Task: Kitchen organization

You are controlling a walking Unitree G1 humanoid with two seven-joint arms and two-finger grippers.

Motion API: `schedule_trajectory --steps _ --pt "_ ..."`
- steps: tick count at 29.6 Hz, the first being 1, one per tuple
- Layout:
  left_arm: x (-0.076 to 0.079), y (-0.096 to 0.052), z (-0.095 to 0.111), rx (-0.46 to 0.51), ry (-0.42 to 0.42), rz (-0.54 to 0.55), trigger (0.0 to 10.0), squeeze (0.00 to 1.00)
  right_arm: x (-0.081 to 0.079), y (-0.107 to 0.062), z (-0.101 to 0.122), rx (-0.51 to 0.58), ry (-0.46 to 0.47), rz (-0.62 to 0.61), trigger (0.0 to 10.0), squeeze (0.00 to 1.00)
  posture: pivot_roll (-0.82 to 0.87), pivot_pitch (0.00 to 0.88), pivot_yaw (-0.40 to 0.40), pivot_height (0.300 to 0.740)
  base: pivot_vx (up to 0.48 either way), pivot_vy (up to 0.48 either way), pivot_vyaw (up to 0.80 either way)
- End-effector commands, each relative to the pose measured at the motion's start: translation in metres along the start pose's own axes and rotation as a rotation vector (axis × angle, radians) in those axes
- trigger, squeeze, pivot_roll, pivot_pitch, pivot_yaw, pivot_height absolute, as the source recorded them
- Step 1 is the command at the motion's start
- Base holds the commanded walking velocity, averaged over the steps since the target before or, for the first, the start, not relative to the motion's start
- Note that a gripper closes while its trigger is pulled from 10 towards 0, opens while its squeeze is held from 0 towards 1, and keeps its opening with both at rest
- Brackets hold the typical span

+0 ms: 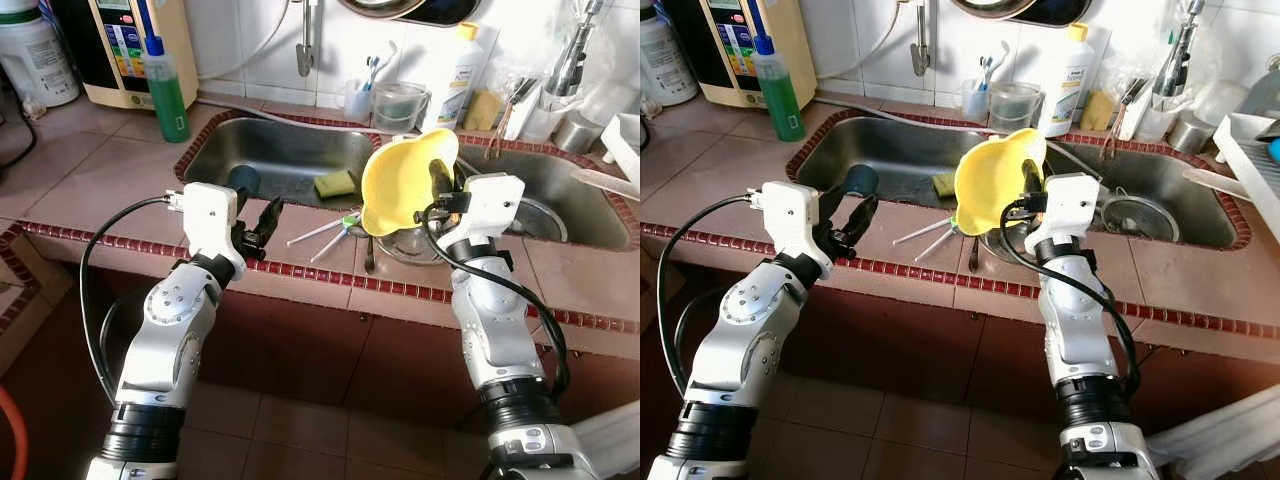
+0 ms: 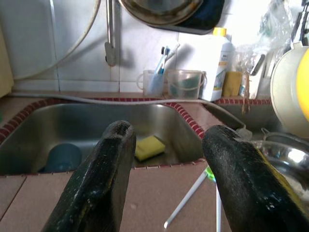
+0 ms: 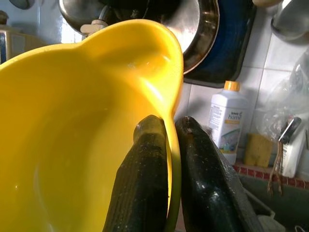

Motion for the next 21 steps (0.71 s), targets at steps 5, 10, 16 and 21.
schedule_trajectory --steps 5,10,16,21 --pt "0.0019 0.0018 0.0004 -0.004 0.007 -0.007 10.0 0.0 -0.0029 0.0032 0.0129 0.049 -0.018 0.021 10.0 0.0 -0.07 0.0 -0.048 0.74 0.315 0.0 0.0" --pt "0.0023 0.0015 0.0007 -0.005 0.006 -0.009 10.0 0.0 -0.0016 0.0006 0.0102 0.042 -0.018 0.018 10.0 0.0 -0.07 0.0 -0.049 0.74 0.313 0.0 0.0" --pt "0.0021 0.0017 0.0009 -0.005 0.007 -0.009 10.0 0.0 -0.0011 0.0006 0.0104 0.041 -0.02 0.018 10.0 0.0 -0.07 0.0 -0.049 0.74 0.314 0.0 0.0" --pt "0.0025 0.0025 0.0017 -0.003 0.005 -0.012 10.0 0.0 -0.0004 0.0016 0.0112 0.042 -0.021 0.017 10.0 0.0 -0.07 0.0 -0.048 0.74 0.313 0.0 0.0"
Point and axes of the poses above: a point about 5 cm out from each wrist's last joint towards the gripper, its own y axis pointing out of the wrist towards the gripper, its own z axis along the axis of the wrist's last joint, x = y × z, the point moved 6 cm from there along y, pointing out of the wrist towards the gripper, and after that the axes turned 2 degrees about y, right-handed, at the moved point
